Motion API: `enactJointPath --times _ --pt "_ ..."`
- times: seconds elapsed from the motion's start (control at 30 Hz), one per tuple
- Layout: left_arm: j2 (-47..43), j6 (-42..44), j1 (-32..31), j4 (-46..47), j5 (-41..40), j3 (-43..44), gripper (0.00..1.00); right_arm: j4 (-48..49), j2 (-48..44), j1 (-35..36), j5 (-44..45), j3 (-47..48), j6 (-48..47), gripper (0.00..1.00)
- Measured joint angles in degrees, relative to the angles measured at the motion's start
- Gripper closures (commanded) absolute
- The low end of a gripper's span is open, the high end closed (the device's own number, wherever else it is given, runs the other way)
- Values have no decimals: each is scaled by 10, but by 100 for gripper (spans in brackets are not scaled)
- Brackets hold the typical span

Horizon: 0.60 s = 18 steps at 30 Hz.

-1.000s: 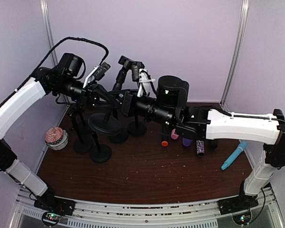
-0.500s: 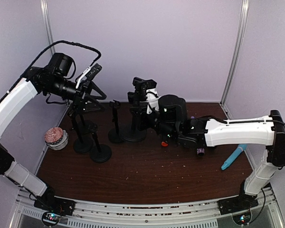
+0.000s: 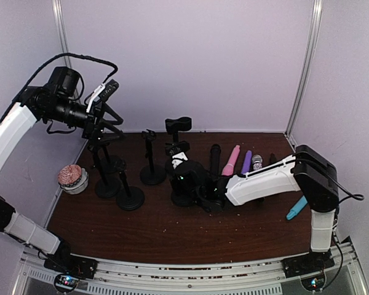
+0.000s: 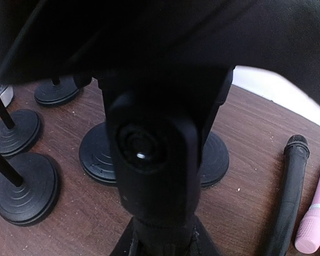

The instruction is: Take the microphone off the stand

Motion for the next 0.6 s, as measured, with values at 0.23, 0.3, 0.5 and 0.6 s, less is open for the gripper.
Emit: enactJointPath --times 0.23,0.3,0.5,0.6 --pt "0 0 18 -3 -17 0 2 56 28 6 29 5 2 84" --pt "0 -2 27 -3 -22 0 2 76 41 9 34 9 2 69" --pt "-3 -7 56 5 -40 -9 2 113 61 12 48 11 19 2" --pt "-16 -14 79 22 -55 -28 2 113 58 13 44 7 27 0"
